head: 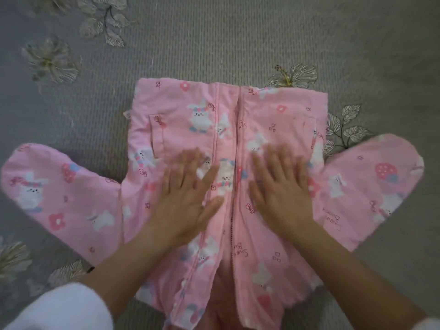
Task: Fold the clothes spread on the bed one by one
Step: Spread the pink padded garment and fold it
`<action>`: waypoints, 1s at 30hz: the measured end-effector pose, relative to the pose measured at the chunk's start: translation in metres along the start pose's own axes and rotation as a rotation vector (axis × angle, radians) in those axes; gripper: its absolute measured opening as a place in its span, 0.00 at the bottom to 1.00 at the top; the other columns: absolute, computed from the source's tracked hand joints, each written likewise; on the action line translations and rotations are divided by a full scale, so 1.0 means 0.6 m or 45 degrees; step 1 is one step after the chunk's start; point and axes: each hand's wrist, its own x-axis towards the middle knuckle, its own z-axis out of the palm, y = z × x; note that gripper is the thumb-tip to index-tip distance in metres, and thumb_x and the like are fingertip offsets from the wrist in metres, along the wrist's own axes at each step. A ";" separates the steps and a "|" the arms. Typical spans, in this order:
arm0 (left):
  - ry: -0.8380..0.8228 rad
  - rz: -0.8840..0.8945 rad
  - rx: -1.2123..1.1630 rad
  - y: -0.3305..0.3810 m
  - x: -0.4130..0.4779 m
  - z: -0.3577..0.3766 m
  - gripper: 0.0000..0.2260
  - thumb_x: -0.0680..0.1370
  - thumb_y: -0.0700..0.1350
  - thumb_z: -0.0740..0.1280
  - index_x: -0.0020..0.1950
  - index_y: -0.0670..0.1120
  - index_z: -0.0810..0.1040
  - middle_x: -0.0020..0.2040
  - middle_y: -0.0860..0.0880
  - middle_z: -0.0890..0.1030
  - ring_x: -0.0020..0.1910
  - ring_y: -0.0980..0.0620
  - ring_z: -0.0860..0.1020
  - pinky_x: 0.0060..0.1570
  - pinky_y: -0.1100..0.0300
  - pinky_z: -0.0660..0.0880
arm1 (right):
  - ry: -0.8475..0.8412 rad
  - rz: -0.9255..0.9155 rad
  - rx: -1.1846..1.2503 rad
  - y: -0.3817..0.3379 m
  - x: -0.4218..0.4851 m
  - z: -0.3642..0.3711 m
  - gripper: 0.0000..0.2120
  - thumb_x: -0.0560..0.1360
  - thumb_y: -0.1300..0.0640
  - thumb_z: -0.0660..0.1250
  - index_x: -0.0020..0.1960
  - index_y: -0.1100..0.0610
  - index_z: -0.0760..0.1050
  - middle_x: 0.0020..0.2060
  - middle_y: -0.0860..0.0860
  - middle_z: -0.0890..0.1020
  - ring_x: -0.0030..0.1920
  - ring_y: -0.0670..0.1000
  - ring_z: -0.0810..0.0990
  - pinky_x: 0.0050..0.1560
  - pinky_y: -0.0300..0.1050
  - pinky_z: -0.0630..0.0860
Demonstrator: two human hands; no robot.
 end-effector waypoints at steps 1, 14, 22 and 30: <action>-0.022 -0.051 0.062 0.000 -0.004 0.015 0.30 0.78 0.66 0.44 0.78 0.57 0.47 0.79 0.48 0.43 0.78 0.45 0.42 0.73 0.41 0.46 | -0.073 -0.049 -0.039 -0.004 0.000 0.013 0.26 0.82 0.45 0.48 0.78 0.49 0.50 0.78 0.53 0.51 0.78 0.57 0.45 0.75 0.54 0.34; -0.084 -0.271 -0.087 0.034 -0.020 -0.016 0.26 0.82 0.57 0.45 0.78 0.55 0.42 0.79 0.50 0.39 0.76 0.50 0.35 0.72 0.48 0.35 | -0.067 -0.029 0.261 -0.054 -0.031 0.016 0.26 0.83 0.53 0.50 0.78 0.57 0.49 0.78 0.52 0.51 0.78 0.53 0.45 0.74 0.49 0.40; 0.151 -0.324 -0.672 0.032 -0.279 -0.076 0.14 0.78 0.50 0.55 0.58 0.48 0.74 0.54 0.52 0.77 0.53 0.53 0.74 0.56 0.64 0.67 | 0.142 -0.140 0.677 -0.024 -0.207 -0.056 0.16 0.75 0.61 0.57 0.58 0.65 0.75 0.53 0.58 0.78 0.52 0.55 0.75 0.51 0.43 0.71; -0.649 -0.671 -0.982 0.078 -0.445 -0.039 0.26 0.76 0.53 0.66 0.71 0.49 0.63 0.59 0.49 0.79 0.56 0.47 0.79 0.55 0.53 0.74 | -0.492 -0.777 0.008 -0.001 -0.447 0.013 0.49 0.58 0.49 0.77 0.75 0.52 0.59 0.72 0.57 0.66 0.71 0.59 0.63 0.68 0.60 0.62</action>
